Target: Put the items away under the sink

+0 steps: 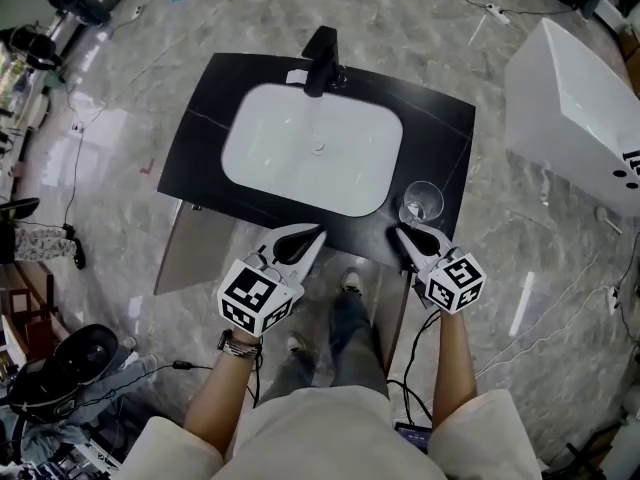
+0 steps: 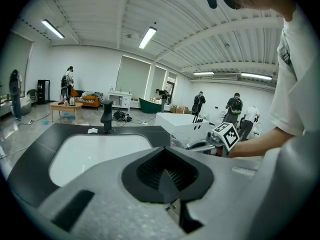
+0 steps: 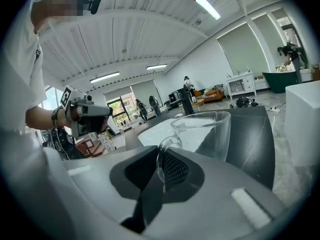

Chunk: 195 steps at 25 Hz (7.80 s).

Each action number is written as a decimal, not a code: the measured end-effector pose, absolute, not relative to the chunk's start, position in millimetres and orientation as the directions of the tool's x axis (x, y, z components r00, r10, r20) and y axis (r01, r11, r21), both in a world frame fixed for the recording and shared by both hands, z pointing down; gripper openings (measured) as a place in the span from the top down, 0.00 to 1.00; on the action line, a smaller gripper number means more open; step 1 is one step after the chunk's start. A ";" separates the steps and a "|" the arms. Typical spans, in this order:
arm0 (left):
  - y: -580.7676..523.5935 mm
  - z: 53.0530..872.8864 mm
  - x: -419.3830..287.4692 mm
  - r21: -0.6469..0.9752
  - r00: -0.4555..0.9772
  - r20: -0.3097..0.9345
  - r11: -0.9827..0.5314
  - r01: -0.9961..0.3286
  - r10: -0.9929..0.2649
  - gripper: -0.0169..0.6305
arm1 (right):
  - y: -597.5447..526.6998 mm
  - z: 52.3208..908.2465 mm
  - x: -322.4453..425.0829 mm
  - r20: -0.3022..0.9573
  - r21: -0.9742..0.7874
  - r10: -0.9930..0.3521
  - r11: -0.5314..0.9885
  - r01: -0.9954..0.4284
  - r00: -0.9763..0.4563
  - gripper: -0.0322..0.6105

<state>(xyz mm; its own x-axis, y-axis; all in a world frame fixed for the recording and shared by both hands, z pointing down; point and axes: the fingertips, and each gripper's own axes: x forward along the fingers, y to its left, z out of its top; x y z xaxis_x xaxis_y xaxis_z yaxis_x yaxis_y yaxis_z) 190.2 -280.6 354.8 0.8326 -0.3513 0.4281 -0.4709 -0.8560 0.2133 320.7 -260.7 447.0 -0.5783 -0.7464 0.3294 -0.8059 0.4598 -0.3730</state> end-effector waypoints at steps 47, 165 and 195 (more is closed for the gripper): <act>-55.4 218.8 -68.9 -0.023 0.861 0.133 -0.870 -0.493 -0.491 0.97 | -14.2 219.5 28.8 0.093 -0.034 -0.815 0.571 -0.820 -0.572 0.91; -287.7 855.8 12.0 -0.050 0.847 0.179 -0.864 -0.500 -0.501 0.97 | -294.1 1024.7 218.4 0.342 -0.093 -0.921 0.164 -0.982 -0.186 0.79; -257.7 788.1 -32.5 -0.147 0.837 0.136 -0.846 -0.512 -0.530 0.97 | -243.9 797.2 56.7 0.138 0.022 -0.850 0.515 -0.857 -0.508 0.94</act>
